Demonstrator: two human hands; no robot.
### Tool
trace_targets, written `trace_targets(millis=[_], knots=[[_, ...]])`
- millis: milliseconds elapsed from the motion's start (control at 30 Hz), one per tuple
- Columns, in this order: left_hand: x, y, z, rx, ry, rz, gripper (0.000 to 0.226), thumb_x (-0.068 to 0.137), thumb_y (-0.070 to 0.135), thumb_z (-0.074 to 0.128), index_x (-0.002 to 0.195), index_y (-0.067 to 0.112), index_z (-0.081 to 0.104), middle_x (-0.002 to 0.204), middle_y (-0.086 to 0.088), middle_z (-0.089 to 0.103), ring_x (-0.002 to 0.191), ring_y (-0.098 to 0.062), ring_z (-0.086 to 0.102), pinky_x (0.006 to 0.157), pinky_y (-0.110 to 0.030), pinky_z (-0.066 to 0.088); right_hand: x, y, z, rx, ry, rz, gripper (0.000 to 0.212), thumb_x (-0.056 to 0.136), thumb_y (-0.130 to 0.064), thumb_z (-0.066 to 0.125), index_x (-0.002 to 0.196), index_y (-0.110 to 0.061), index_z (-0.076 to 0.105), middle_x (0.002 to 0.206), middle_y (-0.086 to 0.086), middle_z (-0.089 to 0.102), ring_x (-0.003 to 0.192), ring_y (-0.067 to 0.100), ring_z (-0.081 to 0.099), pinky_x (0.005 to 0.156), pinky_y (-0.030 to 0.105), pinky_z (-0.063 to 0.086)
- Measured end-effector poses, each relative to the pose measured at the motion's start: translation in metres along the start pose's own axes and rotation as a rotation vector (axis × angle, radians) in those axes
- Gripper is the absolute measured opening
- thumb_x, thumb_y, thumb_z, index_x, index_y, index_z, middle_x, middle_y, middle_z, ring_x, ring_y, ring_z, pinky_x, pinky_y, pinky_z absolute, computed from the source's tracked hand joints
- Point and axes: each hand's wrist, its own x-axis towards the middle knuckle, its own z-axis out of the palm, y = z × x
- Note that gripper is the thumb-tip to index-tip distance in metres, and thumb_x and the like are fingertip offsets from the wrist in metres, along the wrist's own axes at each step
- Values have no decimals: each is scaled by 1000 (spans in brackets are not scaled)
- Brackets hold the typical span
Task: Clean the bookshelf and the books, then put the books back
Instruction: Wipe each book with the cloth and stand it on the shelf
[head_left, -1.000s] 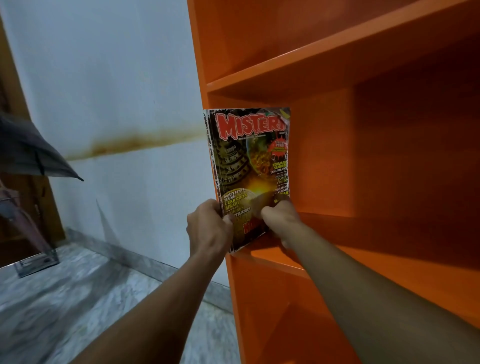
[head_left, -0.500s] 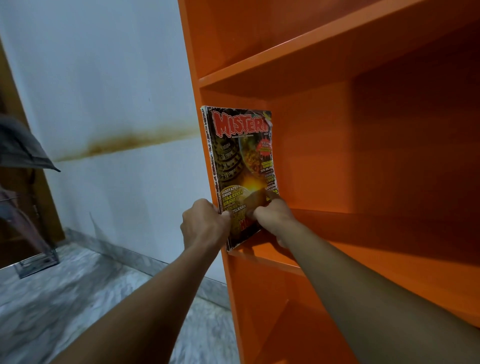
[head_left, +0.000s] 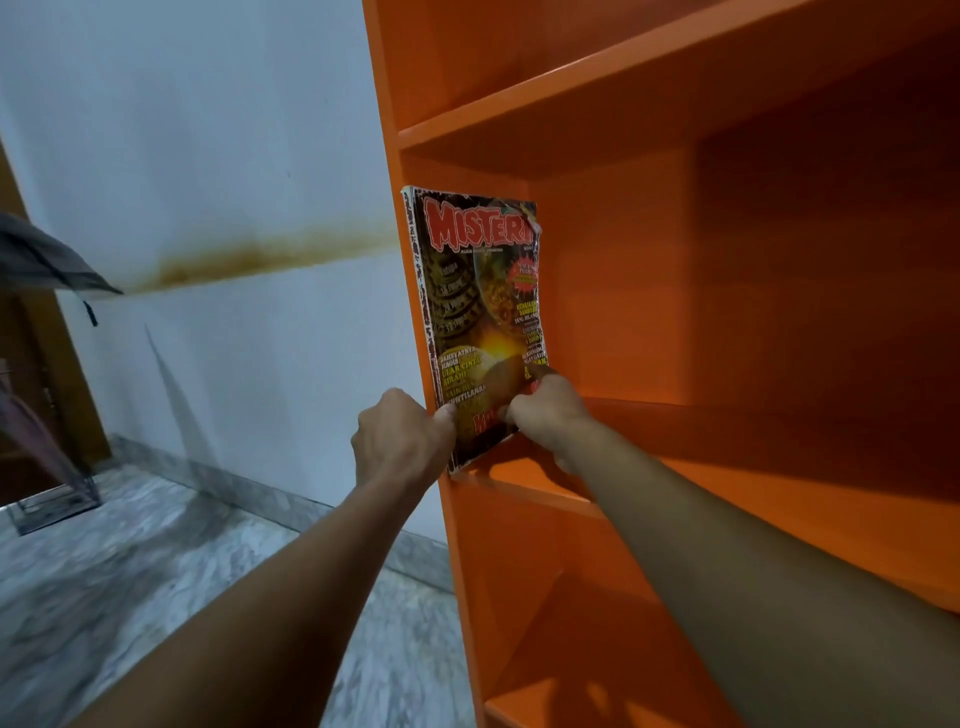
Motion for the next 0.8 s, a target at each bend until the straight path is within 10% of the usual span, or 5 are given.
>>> trace_targets(millis=[200,333,600,800], knots=[[-16,-14,-21,32,-37,55,38,97,40,56,82,5,64,66,-3,59,51,-13,51,43,-21,29,-37,-12,-4,-334,63,-13,53,93,-10,55,143,-11,40,136,13,52,119,33,53,97,40,48],[-29,-32,-41,72,-95,157,37,97,39,55,73,10,55,64,-3,55,53,-16,52,46,-23,31,-77,-23,-2,-459,119,-18,39,89,-10,54,128,-10,54,118,12,63,99,31,60,76,37,51],[-88,-60,-37,53,-347,467,28,95,40,55,98,12,59,92,-9,64,77,-29,63,70,-40,57,-206,-14,-11,-834,320,122,41,91,-15,53,131,-8,53,132,18,58,122,36,54,96,36,46],[-165,-39,-26,88,-668,606,42,96,37,56,120,3,59,126,-23,60,115,-42,57,88,-41,49,-298,27,-42,-1010,163,371,38,92,-15,53,129,-8,50,120,14,57,107,34,59,88,42,53]])
